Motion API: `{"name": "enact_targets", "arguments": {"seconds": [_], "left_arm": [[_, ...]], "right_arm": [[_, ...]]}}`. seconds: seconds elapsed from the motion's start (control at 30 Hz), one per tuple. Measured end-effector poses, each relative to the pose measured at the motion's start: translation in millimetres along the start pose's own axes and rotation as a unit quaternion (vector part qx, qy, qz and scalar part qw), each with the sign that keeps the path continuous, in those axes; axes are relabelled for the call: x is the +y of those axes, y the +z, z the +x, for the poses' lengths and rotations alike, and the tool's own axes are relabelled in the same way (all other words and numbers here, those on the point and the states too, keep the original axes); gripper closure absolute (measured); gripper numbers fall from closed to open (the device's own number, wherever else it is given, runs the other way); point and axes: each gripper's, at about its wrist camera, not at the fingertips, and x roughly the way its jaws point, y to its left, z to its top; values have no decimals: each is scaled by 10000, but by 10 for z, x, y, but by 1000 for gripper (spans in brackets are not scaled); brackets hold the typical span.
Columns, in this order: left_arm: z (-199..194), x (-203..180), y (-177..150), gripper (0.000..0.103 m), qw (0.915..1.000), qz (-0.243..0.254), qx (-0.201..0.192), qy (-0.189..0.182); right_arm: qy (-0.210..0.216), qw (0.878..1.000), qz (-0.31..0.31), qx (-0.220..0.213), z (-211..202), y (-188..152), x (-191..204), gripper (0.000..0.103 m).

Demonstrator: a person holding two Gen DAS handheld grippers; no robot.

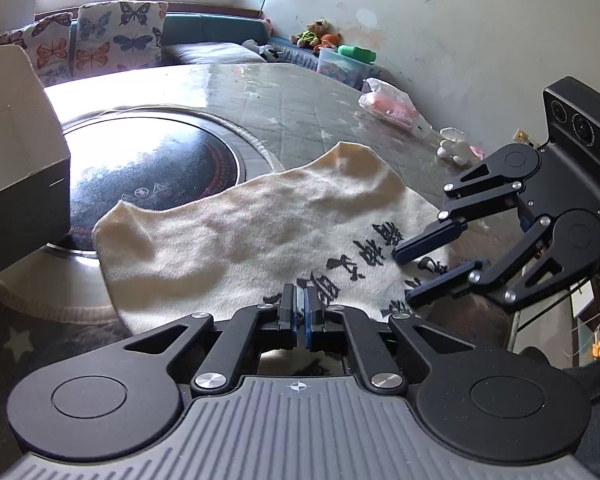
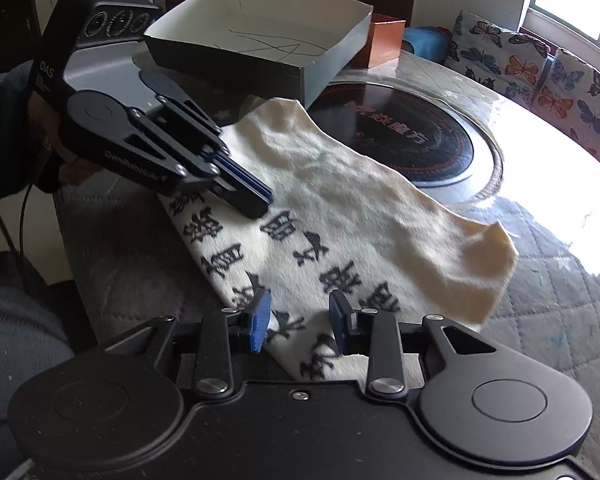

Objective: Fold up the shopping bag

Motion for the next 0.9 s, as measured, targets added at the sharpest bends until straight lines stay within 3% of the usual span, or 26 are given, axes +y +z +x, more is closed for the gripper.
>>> {"name": "enact_targets", "arguments": {"seconds": [0.67,0.9], "left_arm": [[-466,102,-347,98,9995,-239,-2,201],[-484,6,-260,98,9993,-89,188,323]], "right_arm": [[-225,9993,-24,283,-186,-200,-152,68],[-219,9993,47,291,-169,-198,-165,68]]}}
